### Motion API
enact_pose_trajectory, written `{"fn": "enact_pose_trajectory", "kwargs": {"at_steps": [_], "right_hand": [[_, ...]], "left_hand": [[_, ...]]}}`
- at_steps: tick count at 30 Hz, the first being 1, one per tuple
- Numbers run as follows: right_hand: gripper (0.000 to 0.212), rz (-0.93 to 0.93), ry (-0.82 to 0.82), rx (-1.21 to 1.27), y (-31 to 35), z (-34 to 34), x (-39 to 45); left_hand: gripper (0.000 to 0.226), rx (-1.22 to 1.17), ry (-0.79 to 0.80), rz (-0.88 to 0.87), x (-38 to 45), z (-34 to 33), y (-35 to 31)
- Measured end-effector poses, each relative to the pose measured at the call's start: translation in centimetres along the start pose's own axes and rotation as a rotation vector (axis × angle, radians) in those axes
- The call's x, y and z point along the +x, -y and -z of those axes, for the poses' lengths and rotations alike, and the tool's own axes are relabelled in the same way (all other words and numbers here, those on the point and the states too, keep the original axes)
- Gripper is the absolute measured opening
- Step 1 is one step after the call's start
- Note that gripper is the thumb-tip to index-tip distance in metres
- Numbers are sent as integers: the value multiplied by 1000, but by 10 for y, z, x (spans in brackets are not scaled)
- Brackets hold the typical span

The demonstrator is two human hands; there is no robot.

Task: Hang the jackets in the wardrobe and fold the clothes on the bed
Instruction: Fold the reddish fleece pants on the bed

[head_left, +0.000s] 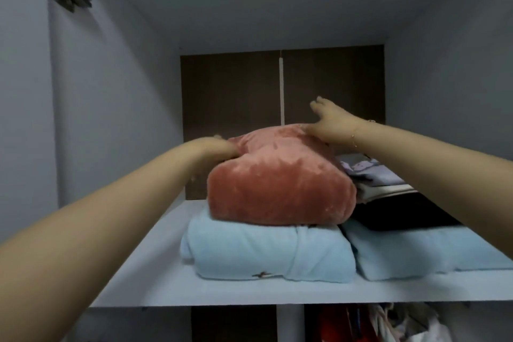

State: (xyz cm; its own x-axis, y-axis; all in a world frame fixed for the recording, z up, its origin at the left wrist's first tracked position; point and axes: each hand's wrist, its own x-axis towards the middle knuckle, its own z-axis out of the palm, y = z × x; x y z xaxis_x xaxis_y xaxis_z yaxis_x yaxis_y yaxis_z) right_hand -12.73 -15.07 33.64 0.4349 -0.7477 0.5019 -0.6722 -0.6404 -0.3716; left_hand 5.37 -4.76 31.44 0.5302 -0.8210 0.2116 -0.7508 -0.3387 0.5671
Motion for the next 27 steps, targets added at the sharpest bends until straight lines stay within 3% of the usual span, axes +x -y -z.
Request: {"fn": "enact_pose_trajectory", "kwargs": {"at_steps": [2, 4, 5, 8, 13, 17, 23, 27], "right_hand": [[52, 49, 86, 5, 10, 0, 4], [56, 63, 232, -34, 20, -14, 7], [57, 83, 282, -50, 21, -25, 11], [58, 108, 363, -56, 14, -55, 21], [66, 21, 510, -97, -2, -103, 46], [67, 47, 476, -246, -11, -126, 56], [64, 53, 447, -198, -12, -112, 40], [60, 105, 432, -166, 3, -82, 27]], "left_hand": [[78, 146, -157, -85, 14, 7, -14], [58, 234, -225, -190, 22, 5, -28], [48, 264, -188, -227, 22, -1, -31], [56, 288, 80, -152, 36, -27, -14], [60, 539, 189, -71, 71, -57, 19], [66, 469, 223, -28, 74, -64, 29], [61, 235, 211, -40, 48, -63, 25], [59, 360, 166, -58, 36, -47, 13]]}}
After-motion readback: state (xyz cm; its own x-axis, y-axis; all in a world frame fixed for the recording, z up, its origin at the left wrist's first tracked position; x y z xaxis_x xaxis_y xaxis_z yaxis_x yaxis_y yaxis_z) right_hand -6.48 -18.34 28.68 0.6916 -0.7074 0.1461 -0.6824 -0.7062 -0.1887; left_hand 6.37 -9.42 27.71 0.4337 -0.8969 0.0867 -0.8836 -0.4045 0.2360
